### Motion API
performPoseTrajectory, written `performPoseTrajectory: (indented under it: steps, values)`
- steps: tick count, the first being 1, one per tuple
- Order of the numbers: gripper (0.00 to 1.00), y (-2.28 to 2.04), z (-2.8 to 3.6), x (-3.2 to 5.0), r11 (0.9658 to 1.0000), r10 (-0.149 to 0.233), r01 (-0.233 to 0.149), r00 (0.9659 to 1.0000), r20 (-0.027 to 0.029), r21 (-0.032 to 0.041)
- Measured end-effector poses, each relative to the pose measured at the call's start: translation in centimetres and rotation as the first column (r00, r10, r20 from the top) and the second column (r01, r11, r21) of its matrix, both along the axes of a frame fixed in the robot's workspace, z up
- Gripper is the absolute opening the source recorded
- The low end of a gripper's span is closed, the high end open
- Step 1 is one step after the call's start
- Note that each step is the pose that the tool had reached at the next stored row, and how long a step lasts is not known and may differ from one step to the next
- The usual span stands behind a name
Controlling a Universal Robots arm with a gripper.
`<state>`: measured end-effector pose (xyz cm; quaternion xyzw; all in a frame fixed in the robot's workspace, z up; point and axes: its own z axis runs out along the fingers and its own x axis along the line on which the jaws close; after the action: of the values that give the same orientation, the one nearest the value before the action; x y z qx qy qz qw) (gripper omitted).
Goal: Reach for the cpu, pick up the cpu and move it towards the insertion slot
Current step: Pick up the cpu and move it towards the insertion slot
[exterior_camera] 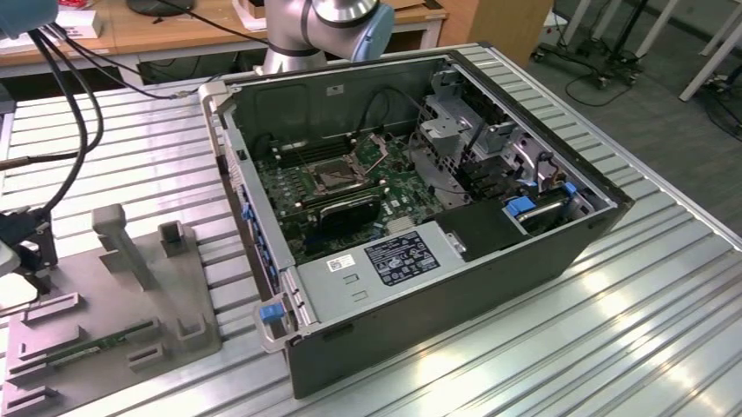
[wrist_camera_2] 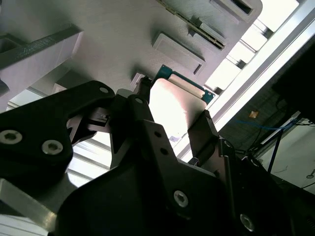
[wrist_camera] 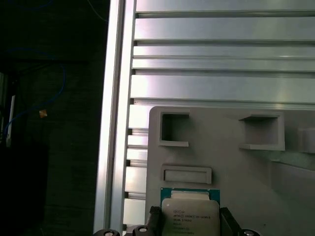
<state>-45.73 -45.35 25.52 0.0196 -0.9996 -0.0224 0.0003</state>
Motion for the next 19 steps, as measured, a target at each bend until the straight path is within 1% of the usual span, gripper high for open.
performPoseTrajectory:
  steps: [19]
  values:
    - [0.55,0.00,0.33,0.00,1.0000,0.000,0.000,1.0000,0.0001,0.0001]
